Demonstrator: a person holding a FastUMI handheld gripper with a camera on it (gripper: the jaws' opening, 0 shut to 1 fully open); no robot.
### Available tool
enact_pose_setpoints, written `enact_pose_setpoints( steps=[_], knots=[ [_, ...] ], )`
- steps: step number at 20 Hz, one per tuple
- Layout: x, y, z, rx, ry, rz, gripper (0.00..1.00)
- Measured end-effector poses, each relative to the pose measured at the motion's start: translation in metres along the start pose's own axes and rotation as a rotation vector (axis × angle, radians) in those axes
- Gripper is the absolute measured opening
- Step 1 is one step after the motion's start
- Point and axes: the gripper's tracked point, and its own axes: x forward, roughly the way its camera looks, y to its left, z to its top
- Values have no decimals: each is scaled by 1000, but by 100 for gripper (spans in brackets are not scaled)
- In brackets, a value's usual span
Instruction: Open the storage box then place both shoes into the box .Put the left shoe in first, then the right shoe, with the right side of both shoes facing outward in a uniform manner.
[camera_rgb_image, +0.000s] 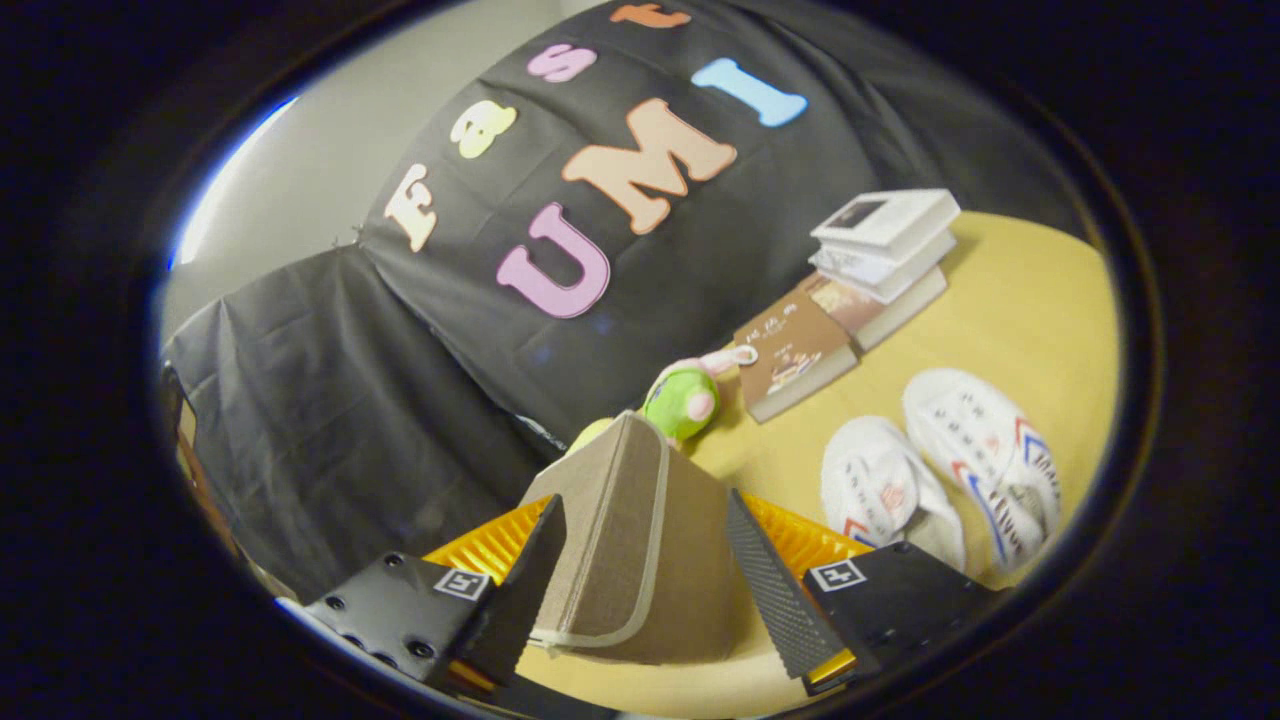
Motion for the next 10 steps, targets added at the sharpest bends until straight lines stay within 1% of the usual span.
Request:
enact_pose_setpoints(
  steps=[3, 6, 10],
  knots=[
    [3, -1, -26, 145, 64, 35, 99],
    [11, 0, -43, 321, 120, 74, 99],
    [21, 1, -60, 470, 190, 98, 99]
  ],
)
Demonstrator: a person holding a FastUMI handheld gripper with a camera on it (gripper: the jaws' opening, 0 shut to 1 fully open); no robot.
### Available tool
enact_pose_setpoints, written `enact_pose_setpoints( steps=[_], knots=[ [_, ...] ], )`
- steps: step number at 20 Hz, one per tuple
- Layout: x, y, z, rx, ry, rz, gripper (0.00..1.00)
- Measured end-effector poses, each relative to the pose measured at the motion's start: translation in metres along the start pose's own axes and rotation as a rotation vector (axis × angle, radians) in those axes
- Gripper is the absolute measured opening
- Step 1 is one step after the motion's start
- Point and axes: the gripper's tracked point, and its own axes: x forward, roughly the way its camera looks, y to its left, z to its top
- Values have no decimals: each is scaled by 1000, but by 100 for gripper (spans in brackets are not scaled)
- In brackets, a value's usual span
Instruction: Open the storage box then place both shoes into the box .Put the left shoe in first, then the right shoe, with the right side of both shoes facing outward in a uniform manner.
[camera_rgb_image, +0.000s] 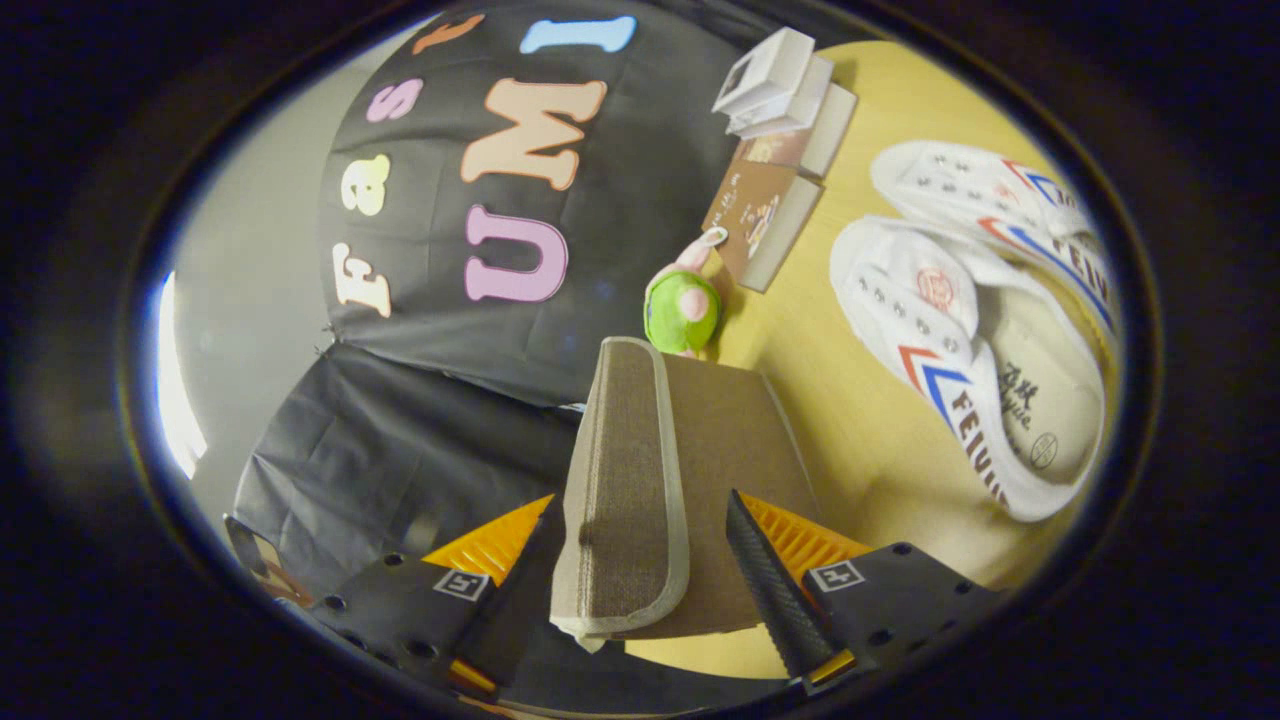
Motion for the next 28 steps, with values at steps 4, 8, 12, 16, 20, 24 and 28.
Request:
enact_pose_setpoints(
  steps=[4, 8, 12, 16, 20, 24, 28],
  knots=[
    [-1, -1, -15, 79, 49, 17, 100],
    [-7, 20, -10, 134, 72, 77, 98],
    [-17, 26, -8, 92, 81, 64, 97],
    [-25, 33, -2, 63, 83, 53, 98],
    [-31, 64, 5, 78, 84, 124, 94],
    [-30, 84, -4, 33, 124, 146, 78],
    [-25, 98, -5, 57, 139, 167, 63]
  ],
)
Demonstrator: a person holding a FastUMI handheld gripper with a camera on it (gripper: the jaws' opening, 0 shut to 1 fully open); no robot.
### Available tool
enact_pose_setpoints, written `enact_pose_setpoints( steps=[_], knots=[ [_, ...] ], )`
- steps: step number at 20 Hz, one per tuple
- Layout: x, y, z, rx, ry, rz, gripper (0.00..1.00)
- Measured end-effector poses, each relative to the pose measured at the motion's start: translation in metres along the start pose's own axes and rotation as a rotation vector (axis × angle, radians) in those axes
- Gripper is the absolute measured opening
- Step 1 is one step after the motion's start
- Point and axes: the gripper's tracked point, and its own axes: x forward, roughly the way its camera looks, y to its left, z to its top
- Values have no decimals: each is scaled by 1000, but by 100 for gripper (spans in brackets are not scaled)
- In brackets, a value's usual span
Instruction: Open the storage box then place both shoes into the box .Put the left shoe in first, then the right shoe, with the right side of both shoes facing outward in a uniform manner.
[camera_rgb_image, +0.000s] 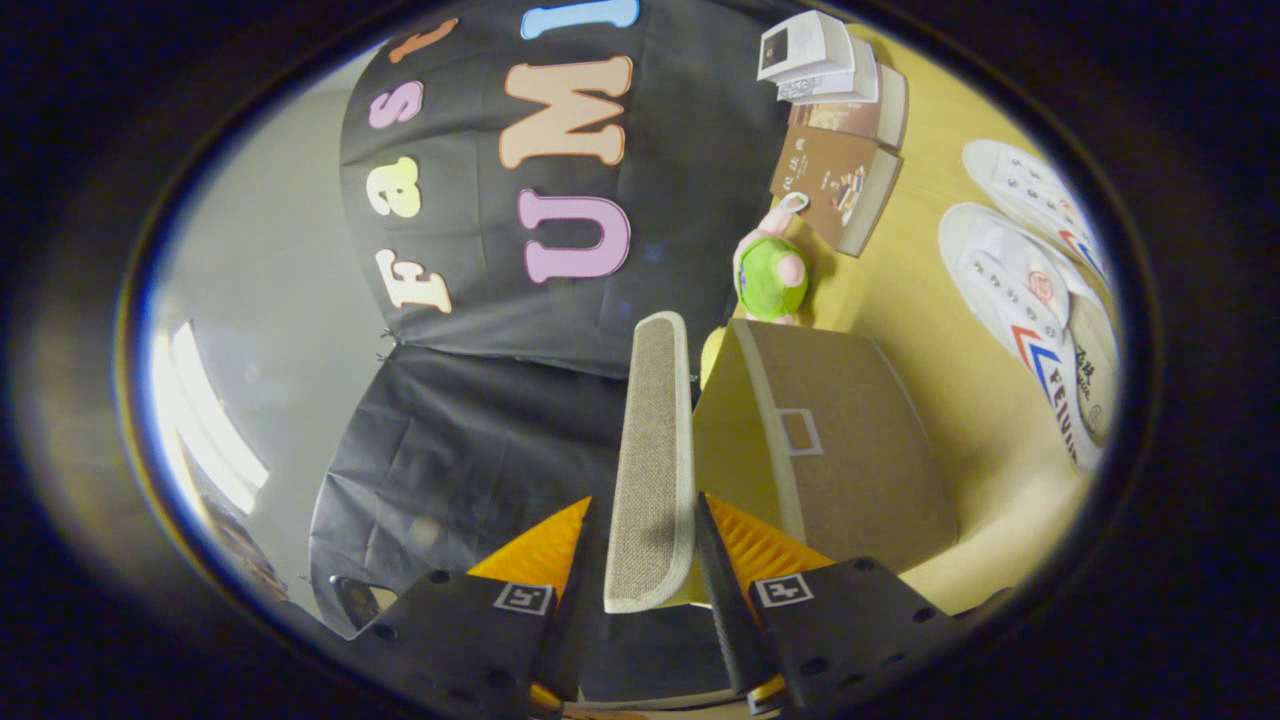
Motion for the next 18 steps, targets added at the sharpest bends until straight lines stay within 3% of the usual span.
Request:
enact_pose_setpoints(
  steps=[6, 7, 10, 18],
  knots=[
    [11, 19, -18, -32, 80, 33, 29],
    [8, 13, -8, -30, 31, 1, 23],
    [9, 26, 3, -1, 32, 36, 5],
    [25, 60, -23, -145, 159, 42, 3]
  ],
)
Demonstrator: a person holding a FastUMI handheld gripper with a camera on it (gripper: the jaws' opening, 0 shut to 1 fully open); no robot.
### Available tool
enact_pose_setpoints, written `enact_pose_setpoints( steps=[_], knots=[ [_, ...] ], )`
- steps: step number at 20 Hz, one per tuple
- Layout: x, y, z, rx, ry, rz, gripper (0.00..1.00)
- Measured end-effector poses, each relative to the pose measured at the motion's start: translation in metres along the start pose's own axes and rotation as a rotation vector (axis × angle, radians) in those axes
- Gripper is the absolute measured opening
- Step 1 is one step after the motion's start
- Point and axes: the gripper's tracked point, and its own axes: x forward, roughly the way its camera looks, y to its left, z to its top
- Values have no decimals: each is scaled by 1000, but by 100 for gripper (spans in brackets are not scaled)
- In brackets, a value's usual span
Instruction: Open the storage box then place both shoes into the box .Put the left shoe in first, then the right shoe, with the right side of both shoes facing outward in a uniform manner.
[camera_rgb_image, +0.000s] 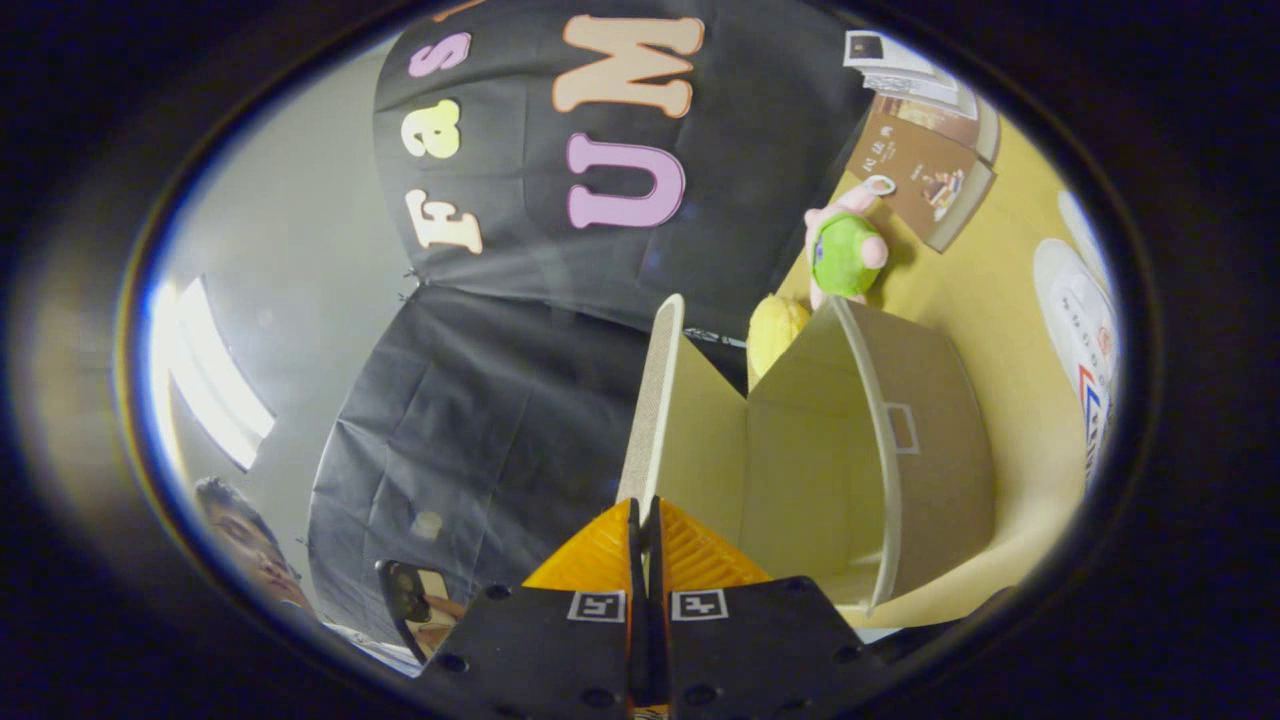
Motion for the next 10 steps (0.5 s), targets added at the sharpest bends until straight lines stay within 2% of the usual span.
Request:
enact_pose_setpoints(
  steps=[6, 10],
  knots=[
    [16, 21, -6, -25, 41, 27, 3],
    [28, 29, -10, 14, 58, 70, 3]
  ],
)
